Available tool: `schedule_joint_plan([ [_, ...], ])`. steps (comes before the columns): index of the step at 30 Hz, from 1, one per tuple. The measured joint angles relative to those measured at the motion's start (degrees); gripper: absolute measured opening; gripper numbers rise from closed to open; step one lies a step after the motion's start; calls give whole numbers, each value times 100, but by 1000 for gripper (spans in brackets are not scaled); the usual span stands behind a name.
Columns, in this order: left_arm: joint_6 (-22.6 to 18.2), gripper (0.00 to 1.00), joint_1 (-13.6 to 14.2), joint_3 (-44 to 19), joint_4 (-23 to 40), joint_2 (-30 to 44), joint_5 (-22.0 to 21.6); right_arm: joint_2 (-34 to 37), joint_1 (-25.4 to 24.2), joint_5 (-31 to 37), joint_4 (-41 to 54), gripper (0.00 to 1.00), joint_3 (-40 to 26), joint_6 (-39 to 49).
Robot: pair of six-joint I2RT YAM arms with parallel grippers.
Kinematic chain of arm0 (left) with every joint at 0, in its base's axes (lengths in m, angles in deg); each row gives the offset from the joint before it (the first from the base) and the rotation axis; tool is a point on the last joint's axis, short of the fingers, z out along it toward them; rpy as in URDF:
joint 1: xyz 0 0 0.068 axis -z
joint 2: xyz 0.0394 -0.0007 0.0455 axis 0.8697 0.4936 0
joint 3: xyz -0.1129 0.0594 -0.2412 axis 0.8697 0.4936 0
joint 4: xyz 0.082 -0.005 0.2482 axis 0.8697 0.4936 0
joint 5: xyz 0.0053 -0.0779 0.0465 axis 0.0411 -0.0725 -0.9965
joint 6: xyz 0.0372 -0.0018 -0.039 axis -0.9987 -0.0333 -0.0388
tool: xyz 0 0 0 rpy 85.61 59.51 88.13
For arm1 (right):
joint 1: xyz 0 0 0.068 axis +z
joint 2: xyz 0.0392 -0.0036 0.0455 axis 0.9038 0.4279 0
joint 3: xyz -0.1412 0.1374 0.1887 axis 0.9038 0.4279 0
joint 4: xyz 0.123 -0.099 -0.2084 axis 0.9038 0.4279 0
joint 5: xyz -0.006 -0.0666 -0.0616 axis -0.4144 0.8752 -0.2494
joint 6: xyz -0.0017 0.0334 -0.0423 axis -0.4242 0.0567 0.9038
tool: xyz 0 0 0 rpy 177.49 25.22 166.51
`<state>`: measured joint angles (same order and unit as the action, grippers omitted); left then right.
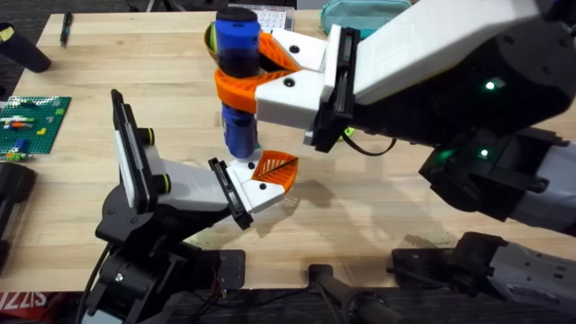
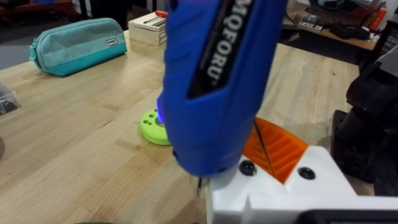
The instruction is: Pick up the gripper from the table and insert it into the empty holder that is missing its gripper. Then pick up a screw, insert it into the mounting hole, and use the screwdriver to tighten it. Finally, clean up the table by picking up the vegetable and placing it into the bucket.
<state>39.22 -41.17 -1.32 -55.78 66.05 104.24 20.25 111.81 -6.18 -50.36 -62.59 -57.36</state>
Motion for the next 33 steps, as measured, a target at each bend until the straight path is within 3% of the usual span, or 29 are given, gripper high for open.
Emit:
schedule_joint_plan([
  [24, 37, 19, 0, 0, -2, 0, 18, 63, -16, 593, -337, 45, 43, -4],
  [33, 38, 19, 0, 0, -3, 0, 16, 92, -37, 245, 752, 45, -445, 47],
])
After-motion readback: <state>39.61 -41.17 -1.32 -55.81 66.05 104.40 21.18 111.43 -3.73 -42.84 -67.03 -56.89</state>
